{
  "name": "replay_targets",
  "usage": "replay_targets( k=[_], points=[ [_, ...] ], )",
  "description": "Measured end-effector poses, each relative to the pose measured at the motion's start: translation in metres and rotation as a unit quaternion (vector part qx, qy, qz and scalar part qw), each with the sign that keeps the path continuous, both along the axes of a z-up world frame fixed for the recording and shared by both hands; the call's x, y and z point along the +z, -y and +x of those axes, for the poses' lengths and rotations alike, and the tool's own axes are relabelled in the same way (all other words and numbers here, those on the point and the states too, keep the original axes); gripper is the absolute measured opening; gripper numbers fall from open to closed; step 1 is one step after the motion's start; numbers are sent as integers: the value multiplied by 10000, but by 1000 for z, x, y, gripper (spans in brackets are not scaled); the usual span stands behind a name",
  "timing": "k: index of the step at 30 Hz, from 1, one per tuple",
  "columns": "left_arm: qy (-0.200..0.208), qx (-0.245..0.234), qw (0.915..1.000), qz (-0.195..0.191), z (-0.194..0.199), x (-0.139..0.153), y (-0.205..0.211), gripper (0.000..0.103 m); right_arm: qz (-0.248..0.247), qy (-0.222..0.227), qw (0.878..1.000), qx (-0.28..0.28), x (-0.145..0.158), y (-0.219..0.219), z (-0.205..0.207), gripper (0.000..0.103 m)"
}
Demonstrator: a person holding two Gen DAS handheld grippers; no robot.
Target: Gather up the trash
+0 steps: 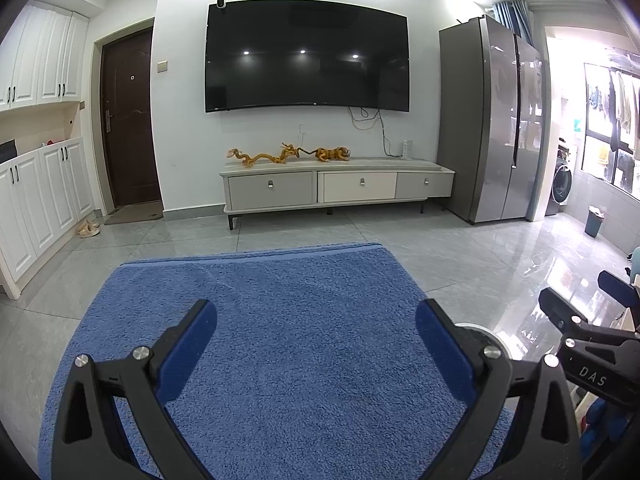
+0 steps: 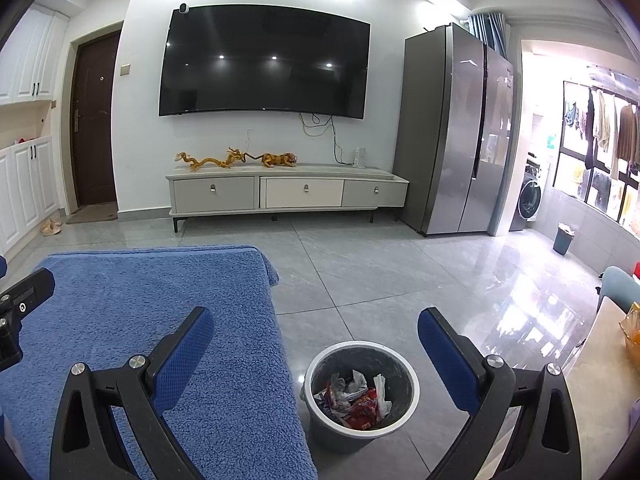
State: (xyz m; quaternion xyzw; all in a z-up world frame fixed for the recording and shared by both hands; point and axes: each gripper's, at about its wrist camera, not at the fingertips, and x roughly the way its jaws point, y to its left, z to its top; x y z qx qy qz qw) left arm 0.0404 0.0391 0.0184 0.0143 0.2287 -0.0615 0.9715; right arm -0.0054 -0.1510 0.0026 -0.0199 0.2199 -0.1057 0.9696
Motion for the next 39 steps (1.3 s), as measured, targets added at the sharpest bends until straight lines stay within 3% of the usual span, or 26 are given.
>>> replay_targets(
  k=[39],
  points=[
    [-15,-36,10000,55,5,-2,3,100,40,-97,9999,-94,-9,1,0,103]
  ],
)
